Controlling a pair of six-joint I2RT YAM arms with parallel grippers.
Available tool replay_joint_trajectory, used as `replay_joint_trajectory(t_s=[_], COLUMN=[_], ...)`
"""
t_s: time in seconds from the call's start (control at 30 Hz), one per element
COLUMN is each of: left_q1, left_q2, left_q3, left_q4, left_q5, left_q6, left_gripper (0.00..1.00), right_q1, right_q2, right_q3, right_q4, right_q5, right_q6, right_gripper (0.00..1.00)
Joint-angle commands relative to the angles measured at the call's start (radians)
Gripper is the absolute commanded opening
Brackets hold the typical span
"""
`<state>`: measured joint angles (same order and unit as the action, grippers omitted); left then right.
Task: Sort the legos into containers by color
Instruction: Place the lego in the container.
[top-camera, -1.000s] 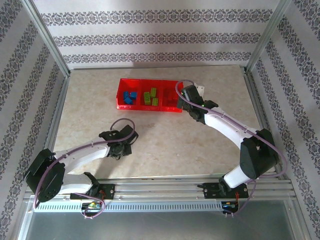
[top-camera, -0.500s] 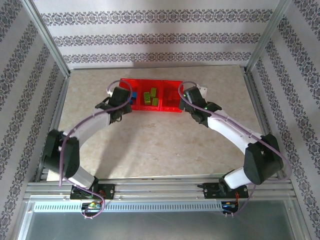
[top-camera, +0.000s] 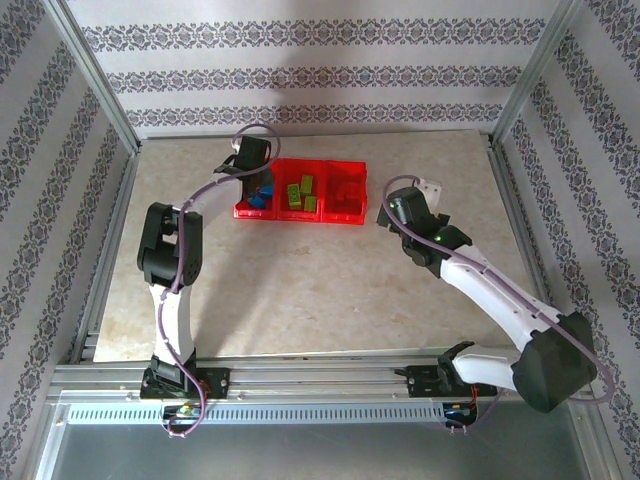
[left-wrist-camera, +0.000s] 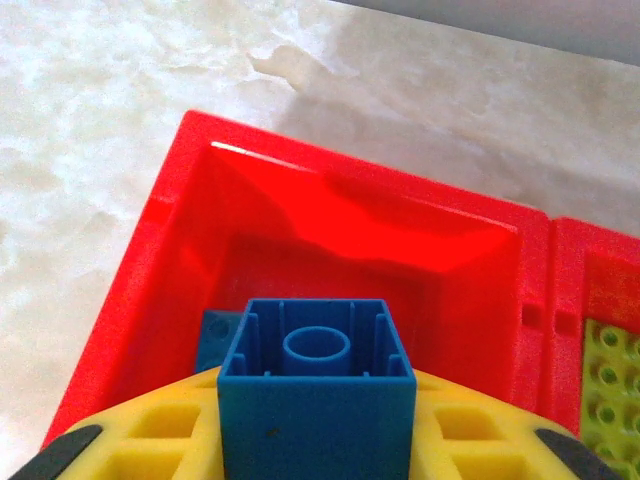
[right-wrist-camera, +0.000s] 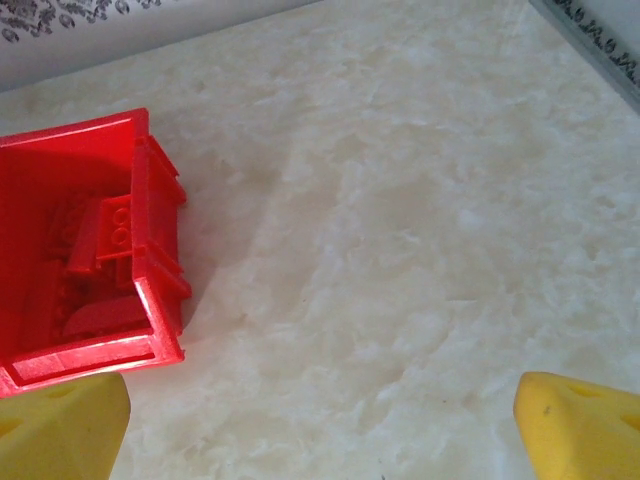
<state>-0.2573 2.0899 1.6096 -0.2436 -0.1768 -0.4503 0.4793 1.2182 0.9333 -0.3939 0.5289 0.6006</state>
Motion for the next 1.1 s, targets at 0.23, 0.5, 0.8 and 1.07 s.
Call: replay_joint_trajectory(t_s=[0.23, 0.5, 0.8, 1.07], left_q1=[0.013, 0.013, 0.013, 0.015], left_q2=[0.057, 0.022, -0.158, -0.396], left_q3=[0.063, 0.032, -0.084, -0.281], left_q4=[-0.05, -0.034, 0.036, 0.115], left_q5=[-0.058, -0.059, -0.049, -0.103], left_q6=[-0.01, -0.035, -0.036, -0.003], left_gripper=[0.41, 0.48, 0.57, 0.8], right_q1=[-0.013, -0.015, -0.021, -0.026], right_q2=[-0.036, -0.036, -0.055, -0.091], right_q3=[-0.021, -0.022, -0.044, -0.078], right_q4=[-0.014, -0.014, 0.01, 0.054], right_q5=[0.038, 0.041, 0.055, 0.072], right_q6=[0.017, 0.015, 0.011, -0.015], right_gripper=[0.98, 0.98, 0.98, 0.98])
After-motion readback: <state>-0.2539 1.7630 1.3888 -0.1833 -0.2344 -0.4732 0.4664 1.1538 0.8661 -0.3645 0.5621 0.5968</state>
